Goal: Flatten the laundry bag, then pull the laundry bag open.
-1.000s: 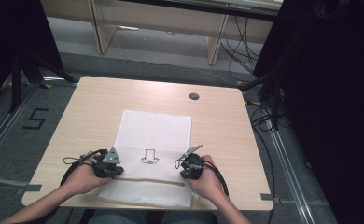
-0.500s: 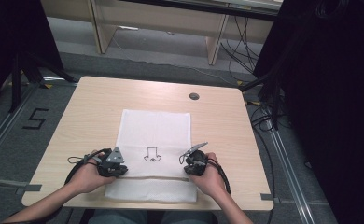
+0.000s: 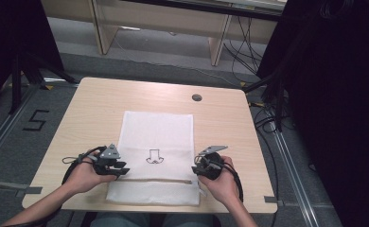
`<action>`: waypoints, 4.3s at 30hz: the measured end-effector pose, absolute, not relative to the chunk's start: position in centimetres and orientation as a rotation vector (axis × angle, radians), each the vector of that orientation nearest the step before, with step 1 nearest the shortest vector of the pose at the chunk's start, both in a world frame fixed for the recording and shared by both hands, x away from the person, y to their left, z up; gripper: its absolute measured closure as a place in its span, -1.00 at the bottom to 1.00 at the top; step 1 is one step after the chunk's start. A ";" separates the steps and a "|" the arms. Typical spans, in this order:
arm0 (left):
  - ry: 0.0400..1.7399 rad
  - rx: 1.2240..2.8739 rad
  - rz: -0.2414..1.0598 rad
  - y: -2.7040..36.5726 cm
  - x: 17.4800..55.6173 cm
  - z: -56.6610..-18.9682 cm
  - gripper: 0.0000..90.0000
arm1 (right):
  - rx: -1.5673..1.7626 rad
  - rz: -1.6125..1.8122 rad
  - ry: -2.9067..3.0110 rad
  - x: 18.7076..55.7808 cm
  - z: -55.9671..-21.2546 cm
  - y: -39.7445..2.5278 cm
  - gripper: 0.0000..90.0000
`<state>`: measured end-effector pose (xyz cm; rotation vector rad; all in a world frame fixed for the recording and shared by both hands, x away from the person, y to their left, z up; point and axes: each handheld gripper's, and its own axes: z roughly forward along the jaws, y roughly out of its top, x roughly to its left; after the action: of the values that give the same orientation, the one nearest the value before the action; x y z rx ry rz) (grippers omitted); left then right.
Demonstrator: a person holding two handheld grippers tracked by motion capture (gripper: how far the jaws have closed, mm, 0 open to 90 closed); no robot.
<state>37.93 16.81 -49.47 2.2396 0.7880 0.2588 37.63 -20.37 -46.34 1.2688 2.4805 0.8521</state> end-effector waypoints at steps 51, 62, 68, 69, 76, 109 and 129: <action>0.656 2.117 0.259 14.3 37.6 -48.3 0.20 | 1.363 0.713 2.670 36.6 -46.8 -19.8 1.00; 0.563 2.129 0.226 10.3 37.4 -47.7 0.20 | 1.399 0.637 2.692 36.6 -47.6 -19.5 1.00; 0.504 2.142 0.199 8.1 37.4 -47.7 0.20 | 1.408 0.630 2.711 36.7 -48.0 -19.1 1.00; 0.499 2.142 0.193 7.7 37.3 -47.8 0.20 | 1.360 0.634 2.718 36.8 -48.1 -19.1 1.00; 0.436 2.176 0.157 5.3 37.4 -47.9 0.20 | 1.403 0.628 2.714 36.9 -48.1 -19.2 1.00; 0.301 2.274 0.087 -1.2 37.4 -50.0 0.61 | 1.355 0.627 2.716 36.9 -48.2 -19.1 1.00; 0.295 2.311 0.076 -2.3 37.5 -50.5 0.79 | 1.394 0.607 2.706 36.7 -48.1 -19.0 1.00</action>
<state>37.46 -2.33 -50.53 2.3113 0.2955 0.0763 36.74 -18.99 -48.11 1.3944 2.7057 0.6071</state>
